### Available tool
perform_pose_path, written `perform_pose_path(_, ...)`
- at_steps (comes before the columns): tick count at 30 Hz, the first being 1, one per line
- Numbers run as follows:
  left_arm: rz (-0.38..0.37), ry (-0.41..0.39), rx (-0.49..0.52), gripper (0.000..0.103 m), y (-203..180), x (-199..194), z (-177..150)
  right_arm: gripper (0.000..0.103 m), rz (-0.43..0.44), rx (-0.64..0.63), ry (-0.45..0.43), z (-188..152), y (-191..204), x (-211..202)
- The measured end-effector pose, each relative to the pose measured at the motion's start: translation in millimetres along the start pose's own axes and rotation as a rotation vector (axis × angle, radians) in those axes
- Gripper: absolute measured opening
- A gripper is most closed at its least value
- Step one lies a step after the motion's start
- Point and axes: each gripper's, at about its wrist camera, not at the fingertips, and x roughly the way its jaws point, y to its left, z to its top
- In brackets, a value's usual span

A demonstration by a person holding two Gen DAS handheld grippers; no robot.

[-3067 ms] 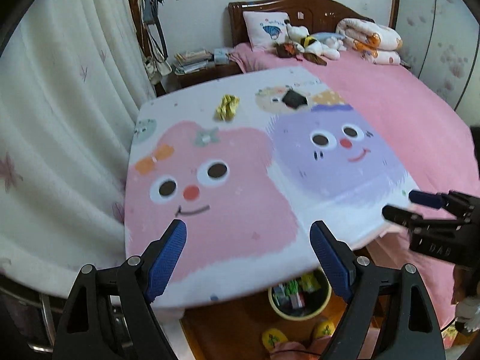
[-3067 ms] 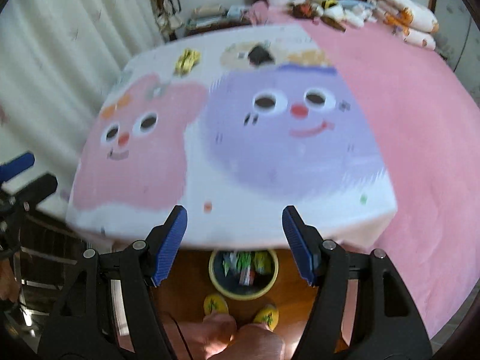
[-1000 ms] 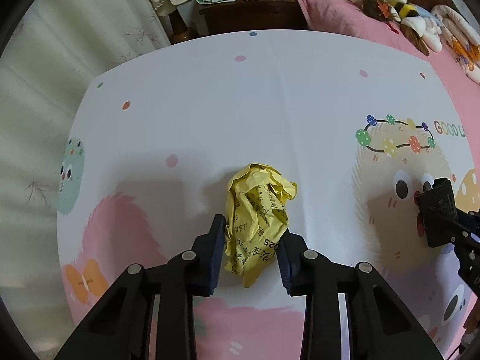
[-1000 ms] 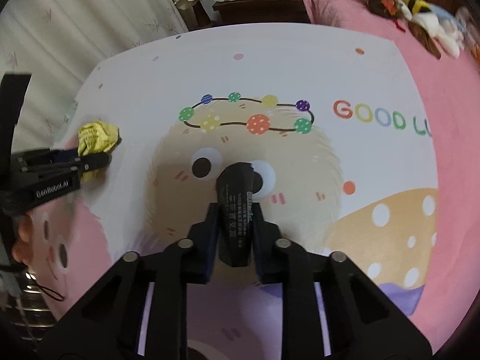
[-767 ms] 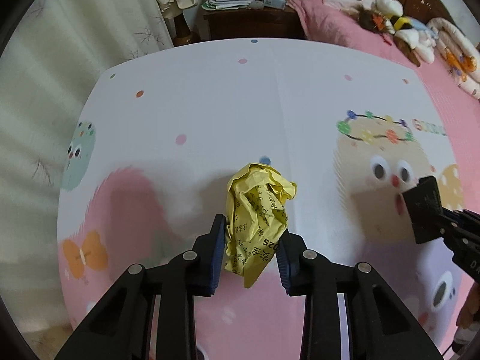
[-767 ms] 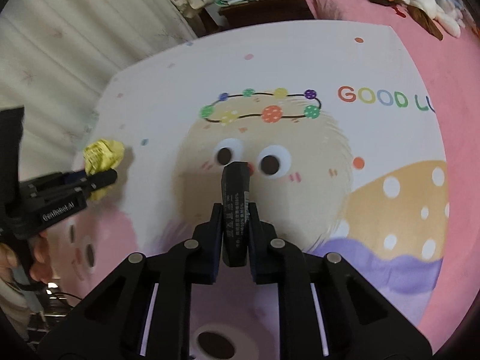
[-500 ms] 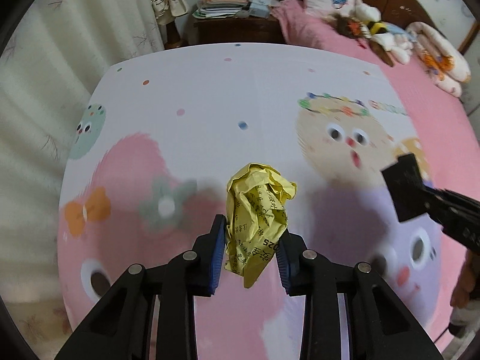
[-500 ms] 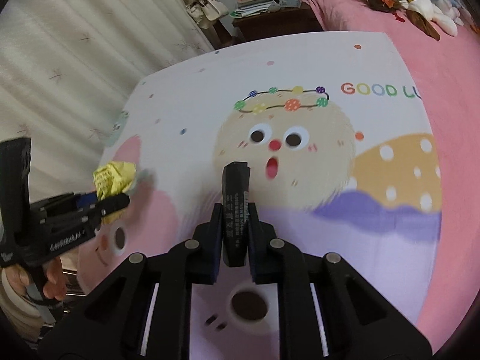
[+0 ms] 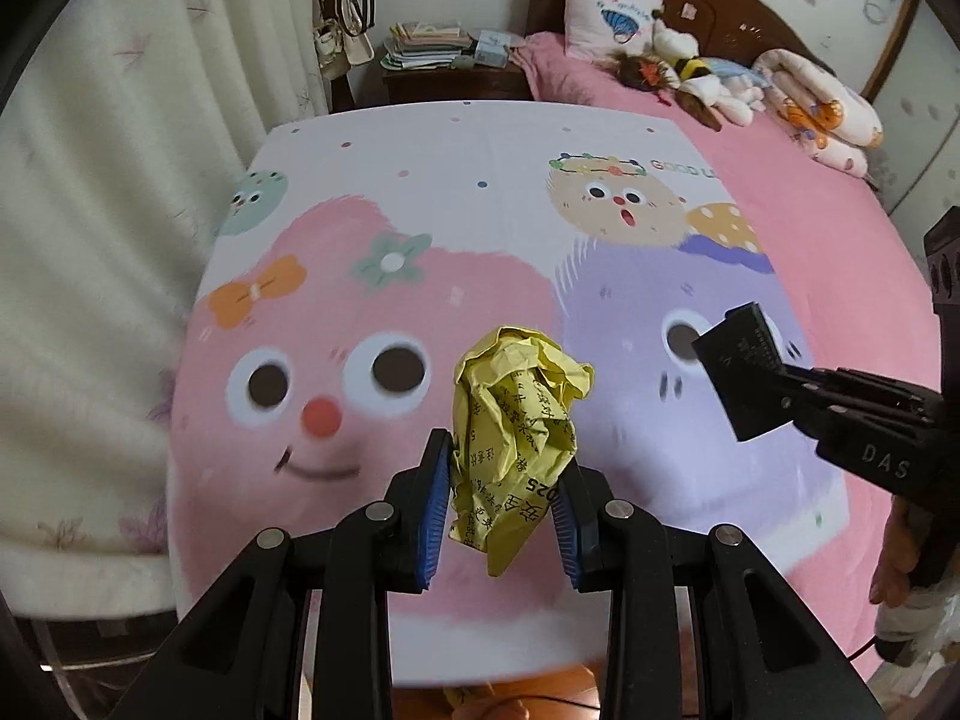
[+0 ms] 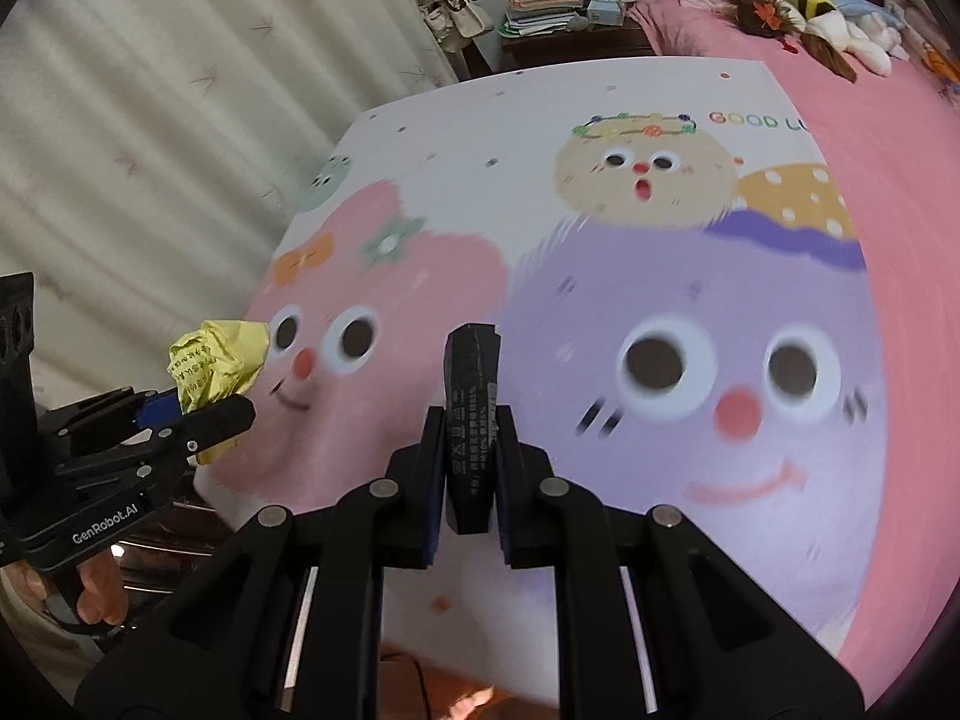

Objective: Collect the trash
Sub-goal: 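Lift the black box and yellow paper and carry both down over the bin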

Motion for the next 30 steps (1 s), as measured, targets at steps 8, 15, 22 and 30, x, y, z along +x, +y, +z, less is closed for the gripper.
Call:
perform_pose_path(8,-0.03,-0.033,0.086,0.03,48.0,-55.8,-88.8,0.011,-0.067,-0.006,-0.039,-87.9,81.1,-26.2)
perform_pose_path(15,-0.057,0.024,0.144,0.03,69.2,-67.4,-157.6,0.011,-0.12,0.026,-0.022,-158.3,122.8,-28.9)
perform_pose_path(22,-0.084,0.074,0.147,0.03,67.7,-61.2,-194.7,0.011,-0.164,0.052,0.046,-201.1,125.4,-25.1)
perform_pose_path(30,-0.068,0.149,0.161,0.03,39.0,-29.1,-230.7,0.012,-0.173,0.097,0.136,-246.2,99.2,-0.5)
